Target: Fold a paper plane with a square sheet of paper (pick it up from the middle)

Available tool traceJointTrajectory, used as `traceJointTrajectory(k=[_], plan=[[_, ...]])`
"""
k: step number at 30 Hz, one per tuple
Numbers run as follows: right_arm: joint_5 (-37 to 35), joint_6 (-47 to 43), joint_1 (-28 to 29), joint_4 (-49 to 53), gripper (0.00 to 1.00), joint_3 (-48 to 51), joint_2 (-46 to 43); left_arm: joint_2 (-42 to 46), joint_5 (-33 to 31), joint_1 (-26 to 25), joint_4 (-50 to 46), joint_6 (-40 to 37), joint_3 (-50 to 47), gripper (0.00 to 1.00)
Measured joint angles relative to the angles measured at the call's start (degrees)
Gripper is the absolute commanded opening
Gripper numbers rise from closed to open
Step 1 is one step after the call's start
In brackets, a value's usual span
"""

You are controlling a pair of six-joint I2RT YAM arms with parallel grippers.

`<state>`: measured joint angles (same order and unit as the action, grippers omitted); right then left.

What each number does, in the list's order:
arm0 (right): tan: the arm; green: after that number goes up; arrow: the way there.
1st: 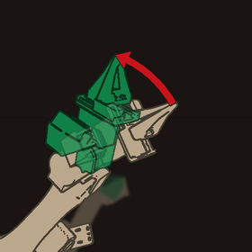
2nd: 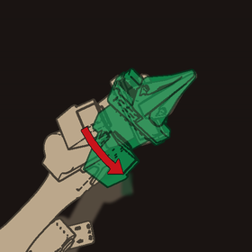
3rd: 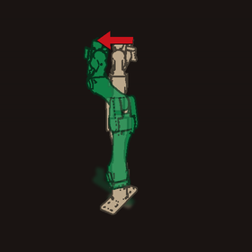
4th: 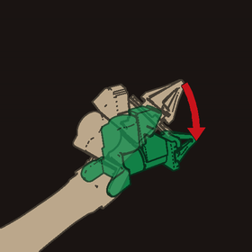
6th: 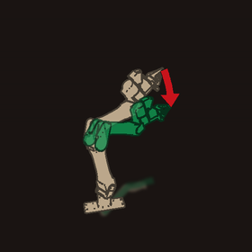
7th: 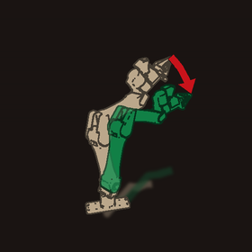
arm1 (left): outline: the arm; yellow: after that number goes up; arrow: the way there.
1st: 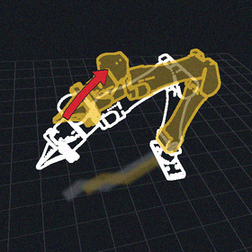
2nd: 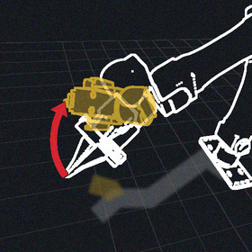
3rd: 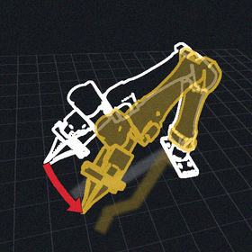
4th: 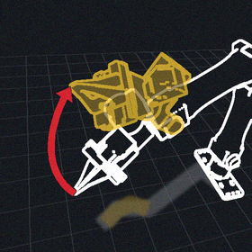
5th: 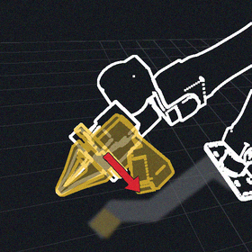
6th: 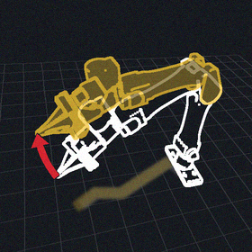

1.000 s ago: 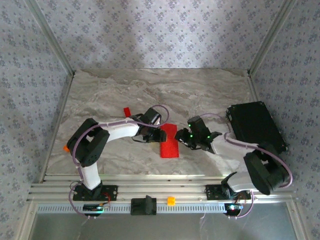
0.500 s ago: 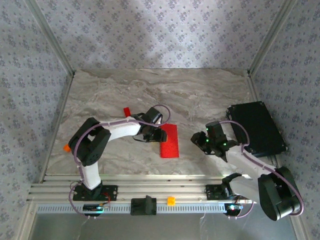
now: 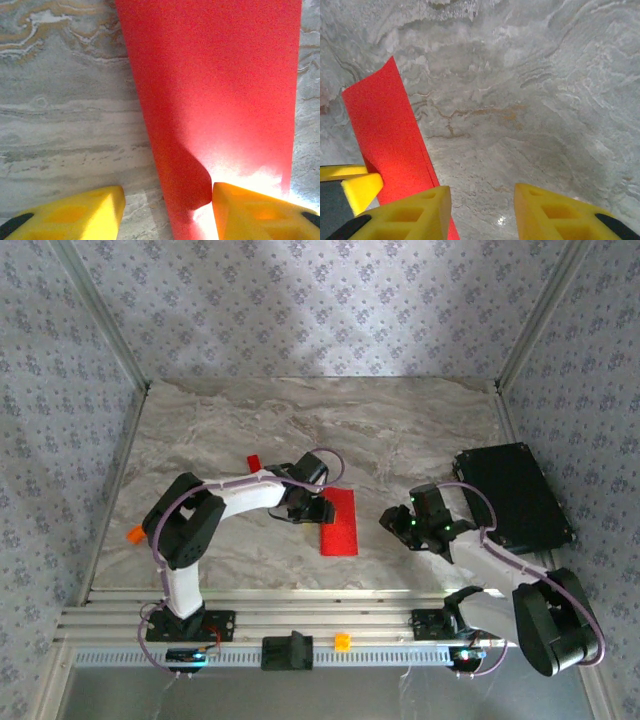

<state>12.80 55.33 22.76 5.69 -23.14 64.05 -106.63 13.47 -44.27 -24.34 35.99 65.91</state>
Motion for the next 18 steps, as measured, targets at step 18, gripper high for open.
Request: traceJointTrajectory(k=[18], plan=[[2.3, -2.9, 1.7, -2.9, 0.62, -2.5, 6.9, 0.0, -0.1, 0.0, -0.1, 0.0, 0.1, 0.53]])
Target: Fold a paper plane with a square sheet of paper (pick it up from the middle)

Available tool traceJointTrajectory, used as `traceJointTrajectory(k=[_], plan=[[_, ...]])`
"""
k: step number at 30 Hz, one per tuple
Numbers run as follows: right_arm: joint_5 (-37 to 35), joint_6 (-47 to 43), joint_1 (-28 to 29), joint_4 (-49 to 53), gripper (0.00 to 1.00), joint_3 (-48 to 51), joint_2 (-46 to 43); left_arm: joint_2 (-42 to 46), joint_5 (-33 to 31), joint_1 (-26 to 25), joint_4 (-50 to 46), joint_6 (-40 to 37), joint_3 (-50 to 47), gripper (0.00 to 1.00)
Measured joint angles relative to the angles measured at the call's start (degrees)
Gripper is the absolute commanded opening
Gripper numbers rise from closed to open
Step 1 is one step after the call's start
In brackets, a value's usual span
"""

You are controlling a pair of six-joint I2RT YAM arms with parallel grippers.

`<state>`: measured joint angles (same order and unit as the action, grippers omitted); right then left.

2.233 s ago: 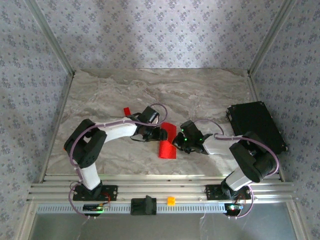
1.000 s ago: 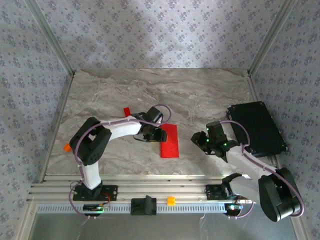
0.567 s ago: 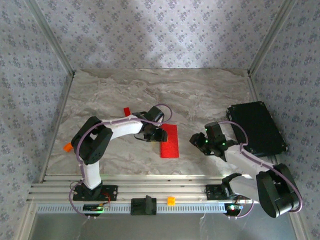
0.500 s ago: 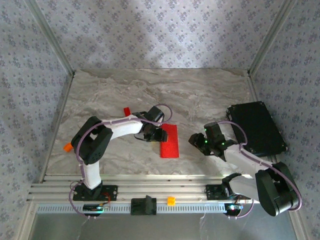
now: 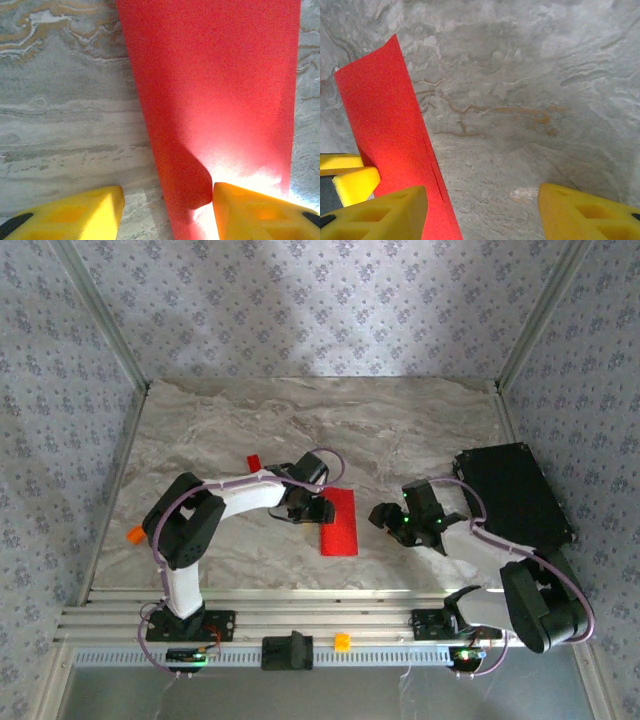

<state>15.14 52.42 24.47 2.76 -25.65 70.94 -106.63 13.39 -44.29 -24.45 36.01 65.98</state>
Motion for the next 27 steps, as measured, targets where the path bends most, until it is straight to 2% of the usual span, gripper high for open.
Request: traceJointTrajectory(k=[13, 27], plan=[[-2.3, -2.0, 0.2, 3.8, 0.65, -4.9, 3.6, 0.0, -1.0, -0.4, -0.1, 0.0, 0.2, 0.53], [-0.2, -2.9, 0.9, -2.0, 0.6, -2.3, 1.3, -0.1, -1.0, -0.5, -0.3, 0.0, 0.3, 0.53]])
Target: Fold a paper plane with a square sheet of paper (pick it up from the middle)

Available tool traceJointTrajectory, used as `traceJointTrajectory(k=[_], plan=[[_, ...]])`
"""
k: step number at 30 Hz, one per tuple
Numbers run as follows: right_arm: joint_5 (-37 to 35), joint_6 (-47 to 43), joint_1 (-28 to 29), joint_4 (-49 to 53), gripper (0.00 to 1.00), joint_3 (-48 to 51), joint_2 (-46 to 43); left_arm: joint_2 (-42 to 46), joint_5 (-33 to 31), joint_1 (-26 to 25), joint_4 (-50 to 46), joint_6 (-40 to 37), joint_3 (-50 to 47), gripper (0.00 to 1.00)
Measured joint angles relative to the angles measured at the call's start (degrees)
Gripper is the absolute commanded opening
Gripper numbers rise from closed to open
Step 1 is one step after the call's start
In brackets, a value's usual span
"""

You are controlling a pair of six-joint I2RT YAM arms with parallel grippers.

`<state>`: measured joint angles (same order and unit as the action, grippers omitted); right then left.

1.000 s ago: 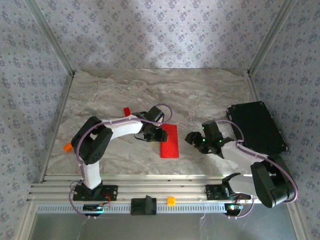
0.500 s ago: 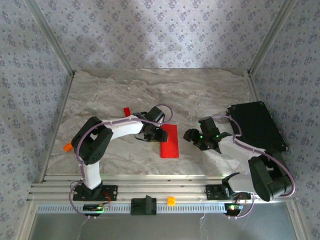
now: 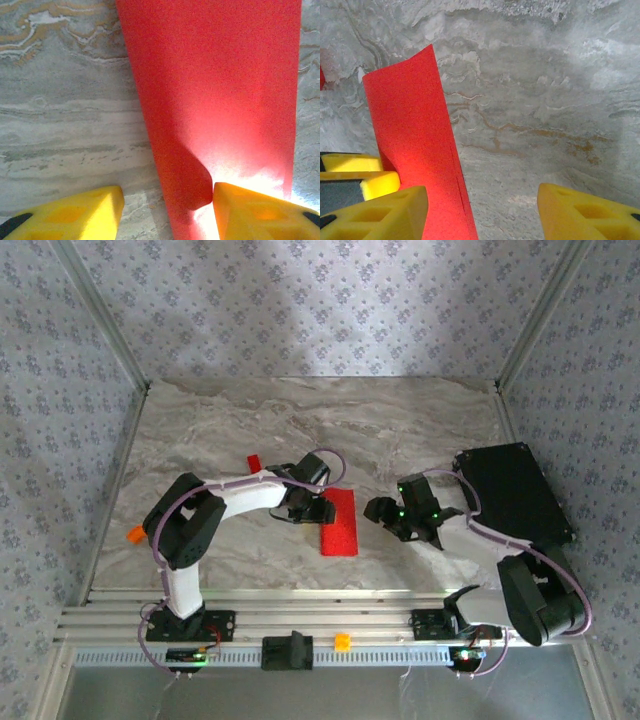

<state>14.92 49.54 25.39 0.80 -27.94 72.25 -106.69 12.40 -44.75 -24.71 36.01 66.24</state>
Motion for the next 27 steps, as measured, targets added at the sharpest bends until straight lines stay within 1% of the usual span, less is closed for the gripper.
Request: traceJointTrajectory(k=[5, 8, 10, 21, 27], plan=[[-0.1, -1.0, 0.7, -1.2, 0.55, 1.2, -2.3, 0.0, 0.0, 0.0, 0.0, 0.0, 0.0, 0.53], [-0.1, -1.4, 0.6, -1.4, 0.5, 1.2, -2.6, -0.2, 0.0, 0.0, -0.2, 0.0, 0.3, 0.54], [0.0, -1.4, 0.6, -1.4, 0.49, 1.2, -2.6, -0.3, 0.0, 0.0, -0.6, 0.0, 0.6, 0.55], [1.0, -1.4, 0.6, -1.9, 0.48, 1.2, -1.0, -1.0, 0.0, -0.3, -1.7, -0.5, 1.7, 0.59], [1.2, -1.4, 0.6, -1.9, 0.48, 1.2, -0.8, -1.8, -0.4, -0.4, -3.0, -0.6, 2.8, 0.58]])
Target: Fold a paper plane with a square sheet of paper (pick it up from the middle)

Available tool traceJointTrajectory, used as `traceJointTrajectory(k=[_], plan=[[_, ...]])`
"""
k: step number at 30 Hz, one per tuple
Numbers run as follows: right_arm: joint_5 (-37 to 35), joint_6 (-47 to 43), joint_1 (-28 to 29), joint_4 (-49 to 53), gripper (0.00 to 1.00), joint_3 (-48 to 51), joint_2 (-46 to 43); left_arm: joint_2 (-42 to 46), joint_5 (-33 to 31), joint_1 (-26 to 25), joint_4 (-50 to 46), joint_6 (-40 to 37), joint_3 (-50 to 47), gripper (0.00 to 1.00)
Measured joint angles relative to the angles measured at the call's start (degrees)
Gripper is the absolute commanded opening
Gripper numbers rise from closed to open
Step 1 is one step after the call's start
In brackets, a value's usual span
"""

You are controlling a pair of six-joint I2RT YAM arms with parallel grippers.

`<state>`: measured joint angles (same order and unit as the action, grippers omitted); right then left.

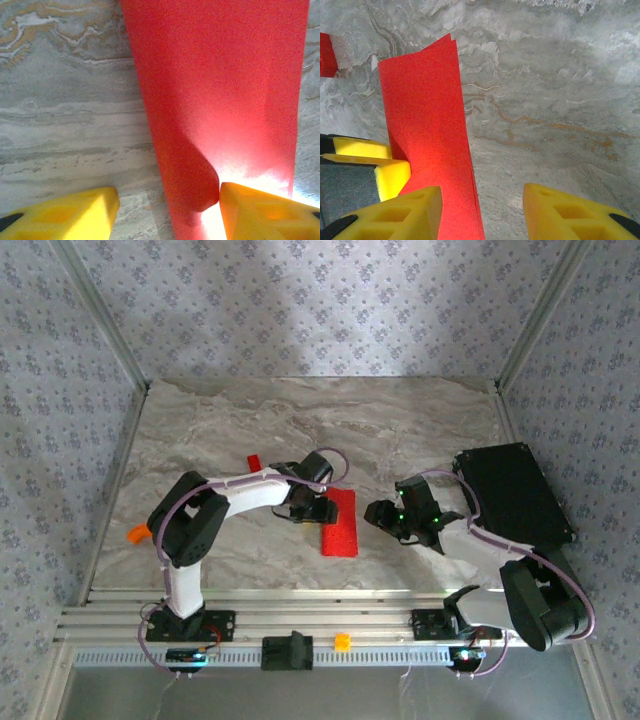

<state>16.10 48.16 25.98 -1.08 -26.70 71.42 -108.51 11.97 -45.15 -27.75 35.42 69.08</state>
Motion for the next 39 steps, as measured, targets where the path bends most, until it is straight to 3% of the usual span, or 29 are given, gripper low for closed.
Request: traceJointTrajectory(k=[9, 39], plan=[[0.2, 0.0, 0.0, 0.0, 0.48, 0.0, 0.0, 0.0, -1.1, 0.0, -0.1, 2.1, -0.2, 0.51], [0.2, 0.7, 0.0, -0.3, 0.49, 0.3, 1.7, -1.6, -0.7, 0.0, -2.5, 1.1, 2.3, 0.58]])
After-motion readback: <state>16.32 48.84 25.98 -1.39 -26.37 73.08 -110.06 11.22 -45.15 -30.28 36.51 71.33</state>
